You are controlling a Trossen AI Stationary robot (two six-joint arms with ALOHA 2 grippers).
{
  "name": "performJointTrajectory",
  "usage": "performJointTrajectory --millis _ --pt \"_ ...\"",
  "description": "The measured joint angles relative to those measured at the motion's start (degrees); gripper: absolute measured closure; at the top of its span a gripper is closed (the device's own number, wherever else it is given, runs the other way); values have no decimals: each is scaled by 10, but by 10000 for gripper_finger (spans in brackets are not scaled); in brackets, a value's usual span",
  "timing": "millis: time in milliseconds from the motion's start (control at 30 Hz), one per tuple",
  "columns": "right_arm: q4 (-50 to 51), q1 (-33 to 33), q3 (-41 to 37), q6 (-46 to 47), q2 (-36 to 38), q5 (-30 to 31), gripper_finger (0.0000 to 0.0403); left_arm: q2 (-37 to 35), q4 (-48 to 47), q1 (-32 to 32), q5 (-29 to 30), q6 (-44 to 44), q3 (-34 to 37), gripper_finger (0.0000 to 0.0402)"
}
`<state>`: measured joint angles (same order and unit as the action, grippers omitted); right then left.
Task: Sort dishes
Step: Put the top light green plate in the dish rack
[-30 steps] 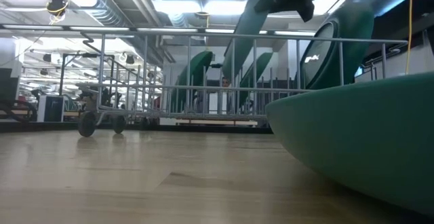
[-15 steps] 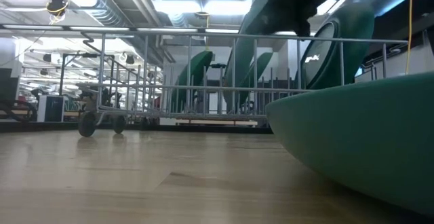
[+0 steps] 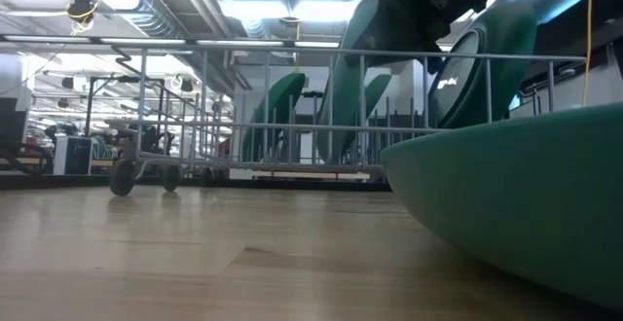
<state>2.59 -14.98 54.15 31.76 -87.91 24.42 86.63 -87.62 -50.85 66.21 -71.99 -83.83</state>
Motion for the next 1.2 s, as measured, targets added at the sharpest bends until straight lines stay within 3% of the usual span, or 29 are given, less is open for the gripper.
performJointTrajectory --millis 500,633,833,1200 --pt "6 1 -1 -4 5 -16 282 0 0 0 0 0 0 229" --pt "34 0 -1 -4 24 -50 279 0 0 0 0 0 0 229" --pt "112 -1 -1 26 62 -45 279 0 0 0 0 0 0 229" --pt "149 -1 21 25 125 -72 278 0 0 0 0 0 0 229"
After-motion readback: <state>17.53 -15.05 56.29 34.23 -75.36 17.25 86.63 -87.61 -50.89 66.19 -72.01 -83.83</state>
